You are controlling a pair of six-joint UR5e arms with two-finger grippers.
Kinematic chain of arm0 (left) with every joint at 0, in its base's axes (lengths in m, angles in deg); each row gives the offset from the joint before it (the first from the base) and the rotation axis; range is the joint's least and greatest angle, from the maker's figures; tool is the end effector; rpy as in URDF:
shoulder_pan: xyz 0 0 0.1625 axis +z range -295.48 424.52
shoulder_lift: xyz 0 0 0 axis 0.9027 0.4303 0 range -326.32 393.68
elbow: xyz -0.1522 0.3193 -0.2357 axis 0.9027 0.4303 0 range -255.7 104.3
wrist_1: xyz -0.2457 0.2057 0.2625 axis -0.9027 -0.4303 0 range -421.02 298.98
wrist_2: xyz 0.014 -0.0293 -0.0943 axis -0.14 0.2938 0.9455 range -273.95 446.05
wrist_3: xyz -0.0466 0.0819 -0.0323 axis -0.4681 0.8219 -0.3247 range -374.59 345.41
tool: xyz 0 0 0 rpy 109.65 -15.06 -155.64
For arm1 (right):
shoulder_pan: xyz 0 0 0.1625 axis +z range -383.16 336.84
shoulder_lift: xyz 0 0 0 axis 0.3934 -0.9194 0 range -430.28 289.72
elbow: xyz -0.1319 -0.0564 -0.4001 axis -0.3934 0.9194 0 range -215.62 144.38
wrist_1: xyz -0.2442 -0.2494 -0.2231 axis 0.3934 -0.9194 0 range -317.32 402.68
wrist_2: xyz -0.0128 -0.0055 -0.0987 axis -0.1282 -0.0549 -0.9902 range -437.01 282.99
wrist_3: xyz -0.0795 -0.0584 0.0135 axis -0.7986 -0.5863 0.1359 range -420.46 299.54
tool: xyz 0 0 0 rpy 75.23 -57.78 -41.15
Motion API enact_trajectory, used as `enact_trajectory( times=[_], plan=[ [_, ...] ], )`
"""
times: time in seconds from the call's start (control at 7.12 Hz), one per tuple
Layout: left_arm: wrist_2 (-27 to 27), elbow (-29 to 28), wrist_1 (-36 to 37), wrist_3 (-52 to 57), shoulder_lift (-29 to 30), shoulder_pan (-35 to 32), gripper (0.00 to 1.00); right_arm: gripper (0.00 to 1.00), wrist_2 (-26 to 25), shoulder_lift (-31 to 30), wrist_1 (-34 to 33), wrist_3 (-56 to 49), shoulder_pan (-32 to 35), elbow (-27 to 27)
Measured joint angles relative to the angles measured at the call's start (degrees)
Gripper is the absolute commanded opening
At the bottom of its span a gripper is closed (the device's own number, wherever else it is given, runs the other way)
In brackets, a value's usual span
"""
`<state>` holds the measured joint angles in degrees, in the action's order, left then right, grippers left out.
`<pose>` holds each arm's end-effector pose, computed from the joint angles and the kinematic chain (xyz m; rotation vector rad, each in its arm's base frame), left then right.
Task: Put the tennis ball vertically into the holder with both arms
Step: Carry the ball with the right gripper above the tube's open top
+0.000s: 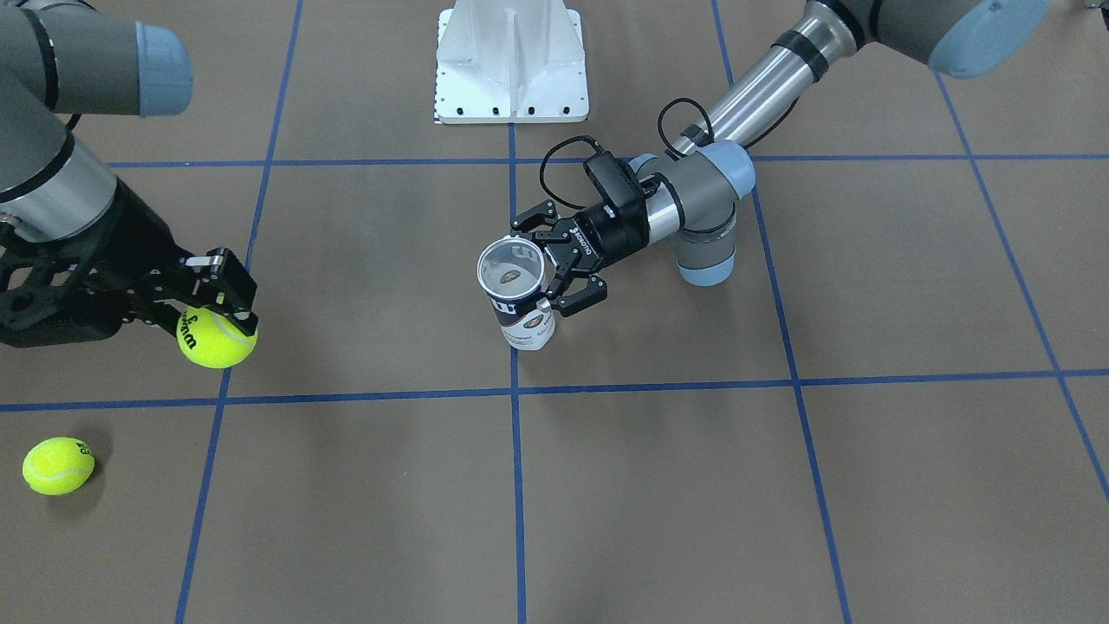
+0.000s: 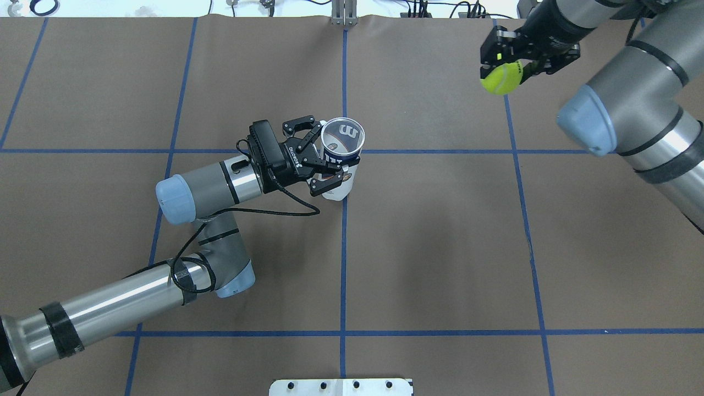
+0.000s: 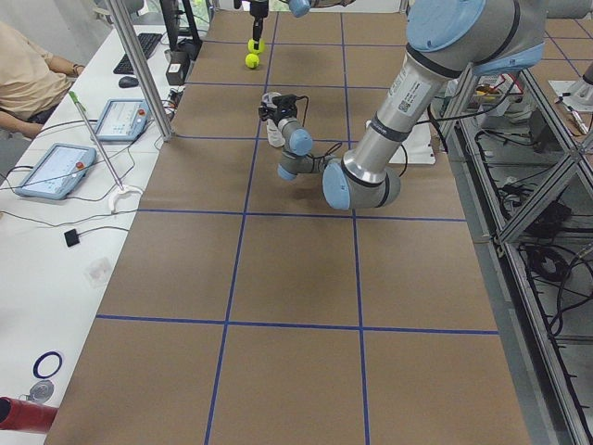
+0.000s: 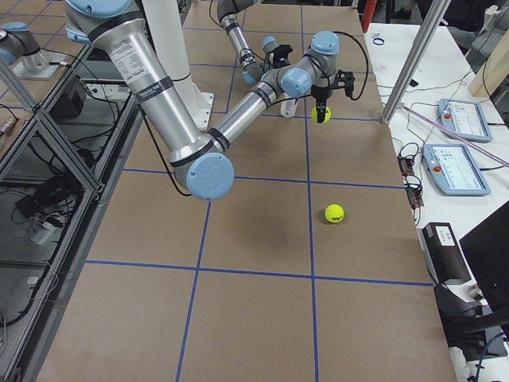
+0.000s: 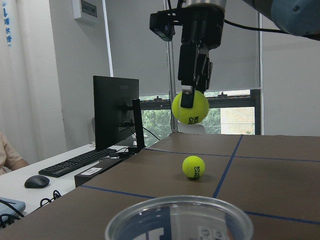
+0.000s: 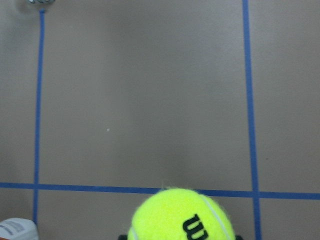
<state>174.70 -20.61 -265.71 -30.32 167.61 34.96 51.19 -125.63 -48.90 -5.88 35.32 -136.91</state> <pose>0.5505 -0.4681 0.2690 1.7320 1.3401 0.4216 -0.2737 -0.5834 0.2165 0.1122 -0.9683 0.1121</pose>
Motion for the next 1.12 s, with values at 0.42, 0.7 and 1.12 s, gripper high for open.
enact_trajectory(
  times=[0.42, 0.7, 1.12],
  plan=[
    [-0.06, -0.09, 0.00, 0.00, 0.07, 0.08, 0.80, 0.00, -1.62, 11.39, -6.93, 10.14, -5.52, 0.16],
    [-0.14, -0.01, 0.00, 0.00, 0.15, 0.08, 0.80, 0.00, -5.25, 15.88, -9.53, 13.74, -10.22, 0.87],
    [-0.29, 0.09, -0.06, 0.00, 0.27, 0.03, 0.80, 0.00, -11.28, 20.68, -10.32, 16.98, -16.43, 6.27]
  ],
)
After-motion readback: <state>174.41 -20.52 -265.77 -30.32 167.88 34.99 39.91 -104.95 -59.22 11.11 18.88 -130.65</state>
